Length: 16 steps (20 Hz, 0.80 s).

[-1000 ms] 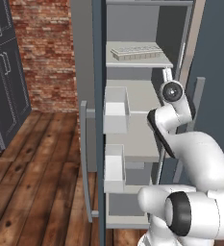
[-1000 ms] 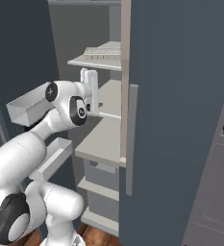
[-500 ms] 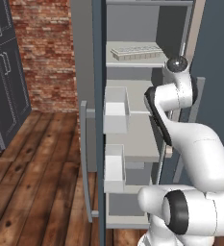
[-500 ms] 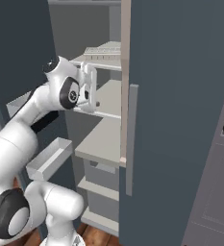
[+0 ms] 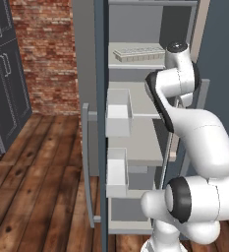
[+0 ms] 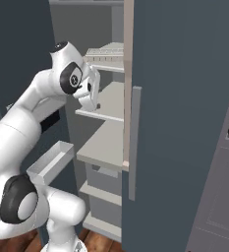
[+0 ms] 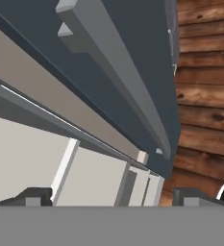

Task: The ice cube tray has been filled with water. Take the tray and place it in the freezer to make ice. Close the freezer door after placing the tray.

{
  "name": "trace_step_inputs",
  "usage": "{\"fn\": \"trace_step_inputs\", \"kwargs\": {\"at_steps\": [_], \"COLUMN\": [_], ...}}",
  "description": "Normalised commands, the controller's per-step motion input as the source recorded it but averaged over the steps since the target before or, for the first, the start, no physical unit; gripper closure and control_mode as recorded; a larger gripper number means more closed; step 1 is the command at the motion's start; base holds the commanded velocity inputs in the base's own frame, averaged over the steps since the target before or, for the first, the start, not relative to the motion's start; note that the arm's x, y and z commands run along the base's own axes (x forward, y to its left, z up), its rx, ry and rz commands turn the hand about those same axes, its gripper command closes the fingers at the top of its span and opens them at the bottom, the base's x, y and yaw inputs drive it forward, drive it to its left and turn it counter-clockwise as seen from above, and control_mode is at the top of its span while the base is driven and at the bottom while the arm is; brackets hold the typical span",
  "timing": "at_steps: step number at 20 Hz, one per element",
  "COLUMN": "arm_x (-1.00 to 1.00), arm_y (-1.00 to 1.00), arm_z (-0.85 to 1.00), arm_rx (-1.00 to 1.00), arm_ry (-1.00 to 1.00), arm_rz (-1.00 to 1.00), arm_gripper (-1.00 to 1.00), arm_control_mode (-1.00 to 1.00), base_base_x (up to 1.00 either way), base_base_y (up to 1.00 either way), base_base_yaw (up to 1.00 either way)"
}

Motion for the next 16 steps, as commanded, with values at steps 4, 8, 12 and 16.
{"fn": "trace_step_inputs", "kwargs": {"at_steps": [4,8,12,16], "arm_x": [-0.01,0.0,0.0,0.0], "arm_y": [0.0,0.0,0.0,0.0], "arm_z": [0.0,0.0,0.0,0.0], "arm_rx": [0.0,0.0,0.0,0.0], "arm_ry": [0.02,0.0,0.0,0.0], "arm_rz": [0.0,0.0,0.0,0.0], "arm_gripper": [-1.0,-1.0,-1.0,-1.0], "arm_control_mode": [-1.0,-1.0,1.0,1.0], "base_base_x": [0.0,0.0,-0.09,-0.68], "base_base_y": [0.0,0.0,0.0,0.0], "base_base_yaw": [0.0,0.0,0.0,0.0]}}
